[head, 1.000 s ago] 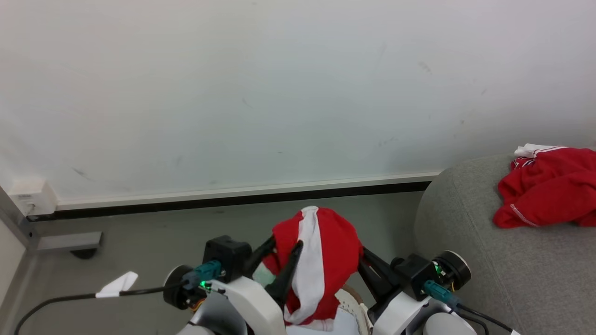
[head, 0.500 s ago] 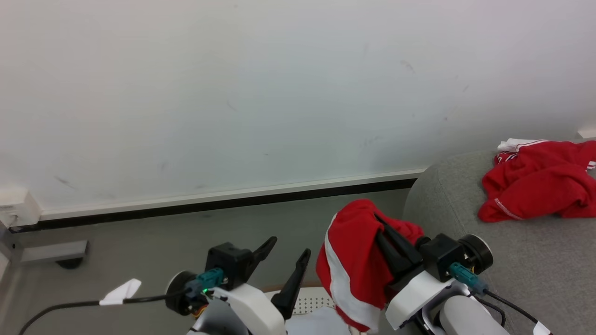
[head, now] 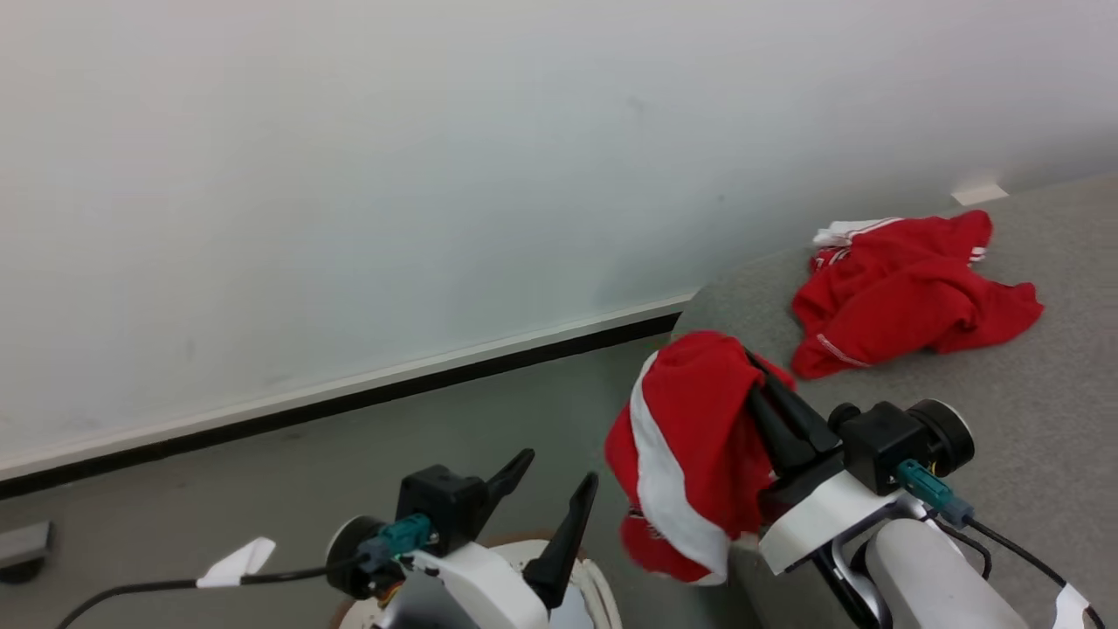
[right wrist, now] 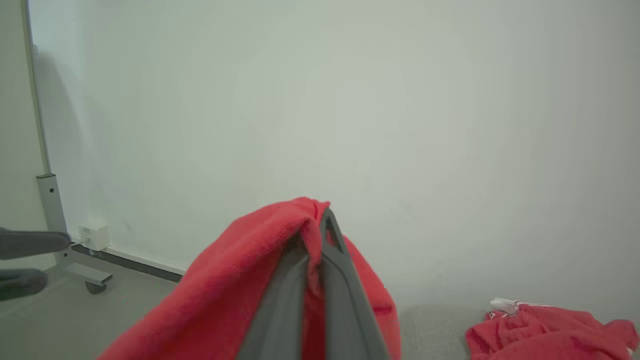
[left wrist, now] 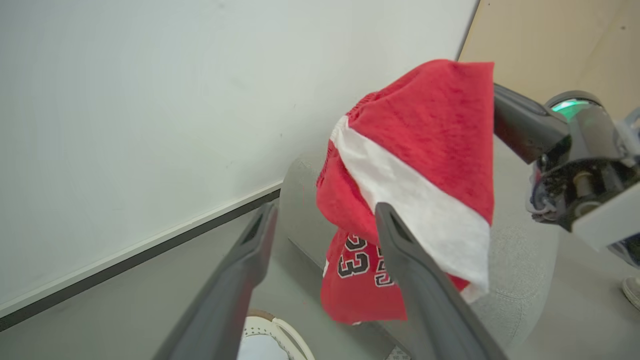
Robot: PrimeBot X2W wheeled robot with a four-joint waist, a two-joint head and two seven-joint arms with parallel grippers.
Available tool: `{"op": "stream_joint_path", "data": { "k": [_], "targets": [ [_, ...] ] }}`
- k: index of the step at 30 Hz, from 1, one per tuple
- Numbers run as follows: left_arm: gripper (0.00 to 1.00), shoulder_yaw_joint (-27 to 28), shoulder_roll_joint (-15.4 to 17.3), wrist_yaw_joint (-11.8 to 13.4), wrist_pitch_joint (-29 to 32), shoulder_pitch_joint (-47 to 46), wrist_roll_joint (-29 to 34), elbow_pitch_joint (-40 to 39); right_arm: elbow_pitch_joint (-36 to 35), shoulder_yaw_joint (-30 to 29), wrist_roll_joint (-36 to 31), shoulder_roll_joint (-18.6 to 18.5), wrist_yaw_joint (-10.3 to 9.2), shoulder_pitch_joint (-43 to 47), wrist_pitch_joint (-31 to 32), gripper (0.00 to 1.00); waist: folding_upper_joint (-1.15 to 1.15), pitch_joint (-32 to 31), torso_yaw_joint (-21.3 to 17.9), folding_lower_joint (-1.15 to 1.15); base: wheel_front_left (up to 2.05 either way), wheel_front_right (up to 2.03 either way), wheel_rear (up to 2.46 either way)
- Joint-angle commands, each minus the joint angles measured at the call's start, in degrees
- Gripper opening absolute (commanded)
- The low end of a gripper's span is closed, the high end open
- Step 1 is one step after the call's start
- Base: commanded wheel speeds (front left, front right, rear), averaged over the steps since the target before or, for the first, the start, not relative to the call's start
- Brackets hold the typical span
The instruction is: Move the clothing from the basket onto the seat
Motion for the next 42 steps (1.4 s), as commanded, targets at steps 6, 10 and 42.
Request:
{"op": "stream_joint_path", "data": {
  "k": [6, 10, 42],
  "targets": [
    [1.00, -0.89, -1.31, -0.39, -1.32, -0.39, -0.06, 0.37, -1.12, -2.08, 0.28, -2.94, -0.15, -1.04, 0.01, 0.00, 0.00, 0.81, -9.47, 0.00, 0.00, 0.00, 0.00],
    [1.00, -1.73, -2.27, -1.08, -1.38, -1.80, 0.34, 0.70, -2.32, -4.86, 0.24, -5.03, -0.15, -0.86, 0.01, 0.00, 0.00, 1.97, -11.88, 0.00, 0.00, 0.00, 0.00],
    [1.00, -3.91, -0.41, -6.03, 3.39, -22.63, 9.39, -4.01, -0.88, -27.85, 0.86, -16.06, -0.15, -30.84, 3.93, 0.00, 0.00, 33.66, -3.73, 0.00, 0.00, 0.00, 0.00]
  ]
}}
